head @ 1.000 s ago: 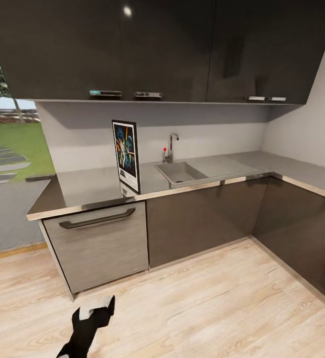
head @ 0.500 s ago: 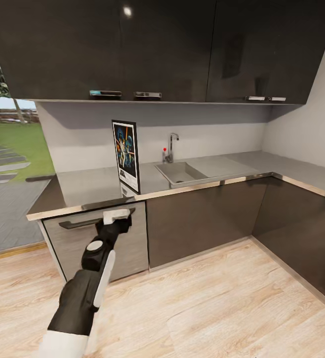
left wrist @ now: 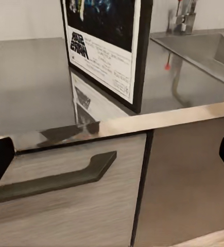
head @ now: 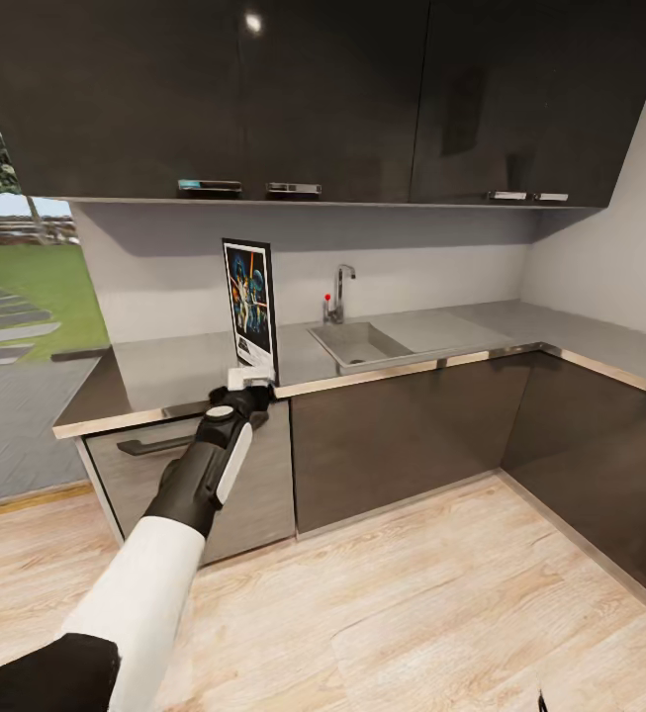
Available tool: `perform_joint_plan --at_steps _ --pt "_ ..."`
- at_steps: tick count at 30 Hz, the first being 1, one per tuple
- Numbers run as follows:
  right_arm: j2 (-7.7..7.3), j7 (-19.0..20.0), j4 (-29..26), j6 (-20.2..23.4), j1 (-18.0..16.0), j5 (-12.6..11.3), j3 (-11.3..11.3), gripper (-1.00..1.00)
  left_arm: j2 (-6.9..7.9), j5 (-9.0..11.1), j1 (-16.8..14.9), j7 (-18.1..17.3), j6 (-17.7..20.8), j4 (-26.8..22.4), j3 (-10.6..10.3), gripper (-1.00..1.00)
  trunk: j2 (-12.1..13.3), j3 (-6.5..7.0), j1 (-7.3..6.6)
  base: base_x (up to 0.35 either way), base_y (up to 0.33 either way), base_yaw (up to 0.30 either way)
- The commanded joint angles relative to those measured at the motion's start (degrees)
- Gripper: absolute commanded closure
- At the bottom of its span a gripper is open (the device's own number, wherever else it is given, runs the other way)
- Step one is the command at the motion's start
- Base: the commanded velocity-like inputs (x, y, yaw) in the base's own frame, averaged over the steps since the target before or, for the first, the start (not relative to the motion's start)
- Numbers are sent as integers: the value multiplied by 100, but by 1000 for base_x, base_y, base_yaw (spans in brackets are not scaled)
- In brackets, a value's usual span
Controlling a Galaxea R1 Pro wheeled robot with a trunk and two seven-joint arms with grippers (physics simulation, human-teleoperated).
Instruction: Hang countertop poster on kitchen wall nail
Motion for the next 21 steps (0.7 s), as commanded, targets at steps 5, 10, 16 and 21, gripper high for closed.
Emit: perform_joint_plan --at_steps 5,10,16,21 --pt "69 -19 67 9 147 41 -17 -100 0 10 -95 826 -359 139 -30 -100 -3 -5 0 2 0 0" --pt "83 -26 97 9 169 39 -16 -100 0 11 -109 979 -432 177 -46 -100 -3 -5 0 126 -82 0" --pt "83 -28 130 9 176 45 -15 -100 0 337 -113 1033 -482 176 -360 -100 -3 -5 0 242 -189 0" --pt "80 -28 308 2 176 48 -9 -100 0 425 -114 1042 -493 166 -377 -100 -3 -5 0 265 -213 0"
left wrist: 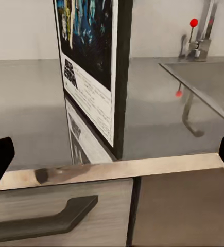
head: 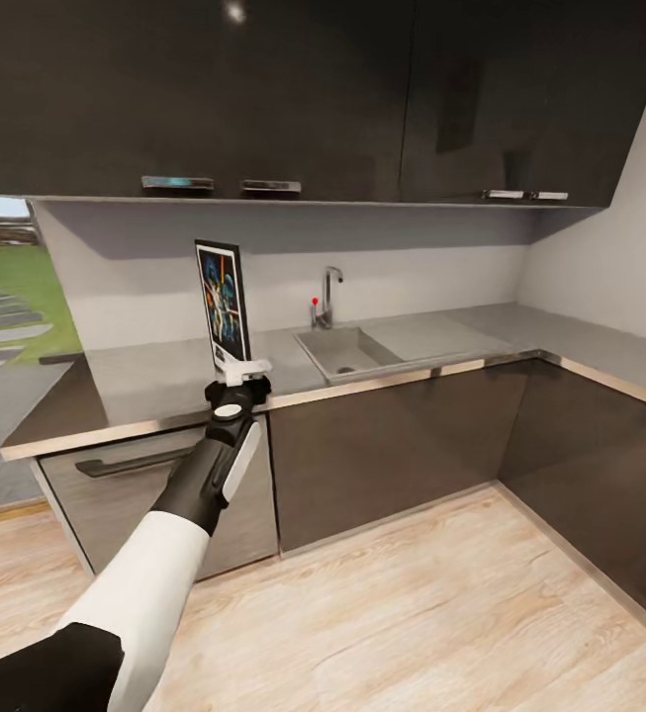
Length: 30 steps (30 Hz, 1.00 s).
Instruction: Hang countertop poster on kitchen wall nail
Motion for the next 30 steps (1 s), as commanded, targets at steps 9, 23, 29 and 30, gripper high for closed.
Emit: perform_joint_plan --at_steps 9,23,29,30 --pt "0 -18 85 -8 0 50 -5 -100 0 50 -5 75 13 8 11 -100 -3 -5 3 256 -206 0" --pt "-1 -17 99 -9 0 50 4 -100 0 50 -5 142 -229 25 41 -100 -3 6 3 42 -35 96" --pt "0 -17 99 -9 0 50 4 -100 0 45 -5 171 -242 54 60 -100 -3 20 3 1 -1 269" --pt "0 -17 99 -9 0 50 4 -100 0 44 -5 172 -248 72 62 -100 -3 22 3 0 0 275"
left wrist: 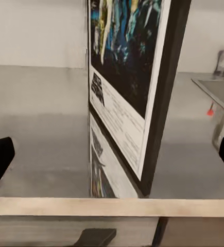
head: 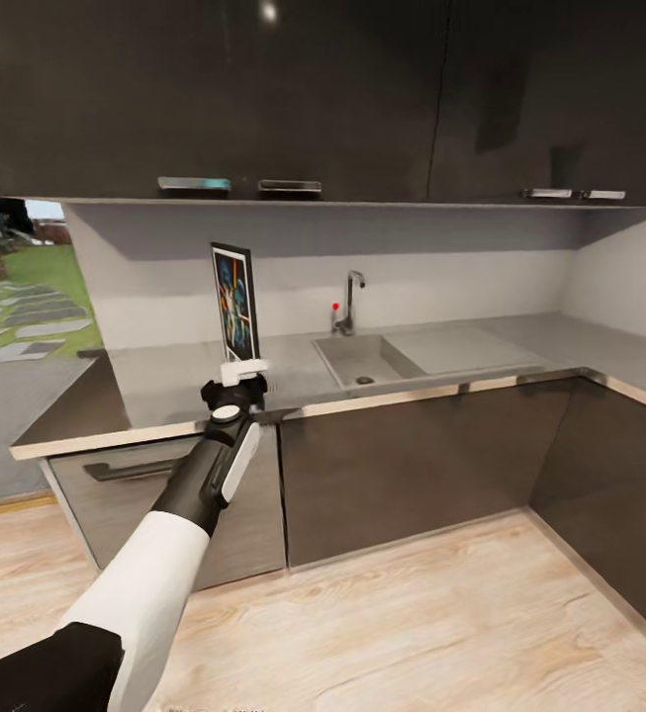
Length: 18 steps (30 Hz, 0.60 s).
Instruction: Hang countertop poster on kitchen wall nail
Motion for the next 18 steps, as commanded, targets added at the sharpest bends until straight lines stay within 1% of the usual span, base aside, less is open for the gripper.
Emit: perform_joint_plan --at_steps 1,4,6,10,18 --pt "1 -18 -6 -5 1 51 -9 -100 0 40 -5 42 -6 45 -12 -100 -3 -4 0 0 0 251" --pt "-2 -12 -6 -5 1 51 -9 -100 0 44 -5 44 -104 132 -14 -100 -3 -3 0 64 -9 140" --pt "-4 -10 -6 -7 1 51 -9 -100 0 46 -5 45 -169 188 -14 -100 -3 -2 0 197 -75 58" --pt "-6 -9 -6 -8 1 49 -16 -100 0 46 -5 45 -203 216 -14 -100 -3 -2 0 190 -90 21" --pt "-7 -9 2 -5 1 50 -17 -100 0 47 -5 46 -213 225 -14 -100 -3 -2 0 61 -40 4"
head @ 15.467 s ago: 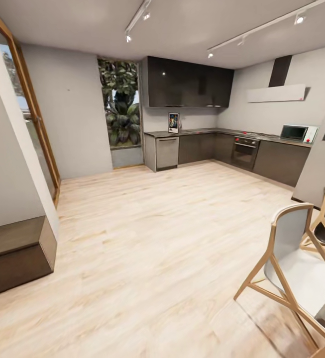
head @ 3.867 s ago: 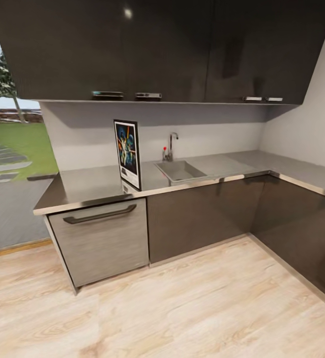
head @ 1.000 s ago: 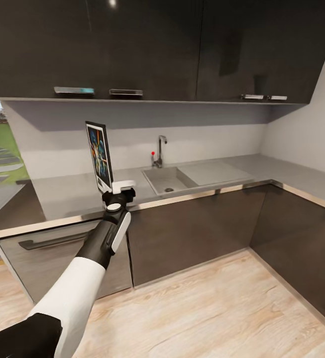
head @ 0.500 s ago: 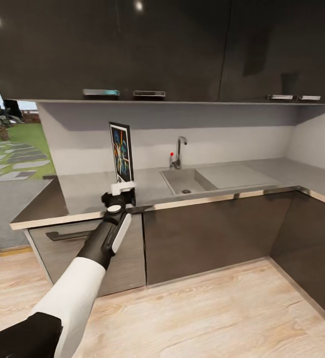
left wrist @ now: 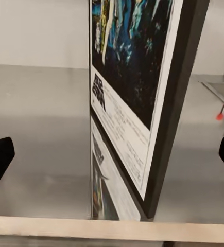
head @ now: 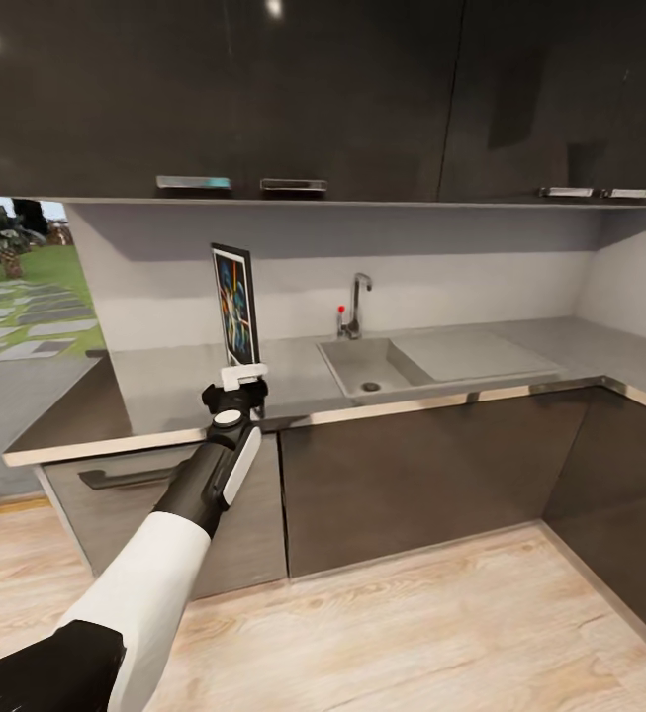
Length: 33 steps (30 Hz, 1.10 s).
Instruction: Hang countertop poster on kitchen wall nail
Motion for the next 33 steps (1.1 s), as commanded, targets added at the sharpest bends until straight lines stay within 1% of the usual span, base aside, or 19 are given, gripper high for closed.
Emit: perform_joint_plan --at_steps 1,16,21,27,33 --pt "1 -17 -3 -5 1 51 -8 -100 0 42 -4 40 20 -5 -18 -100 -3 -5 1 163 -145 1" --pt "1 -17 4 -5 1 51 -2 -100 0 43 -4 40 19 2 -14 -100 -3 -5 1 126 -99 0" --pt "1 -17 5 -5 1 51 0 -100 0 42 -4 40 19 -3 -10 -100 -3 -5 1 76 -31 0" --pt "1 -17 8 -5 1 51 0 -100 0 36 -4 40 19 -2 -1 -100 -3 -5 1 176 -7 0" --pt "1 -17 147 -5 1 51 1 -100 0 34 -4 40 11 15 20 -100 -3 -5 1 42 11 0"
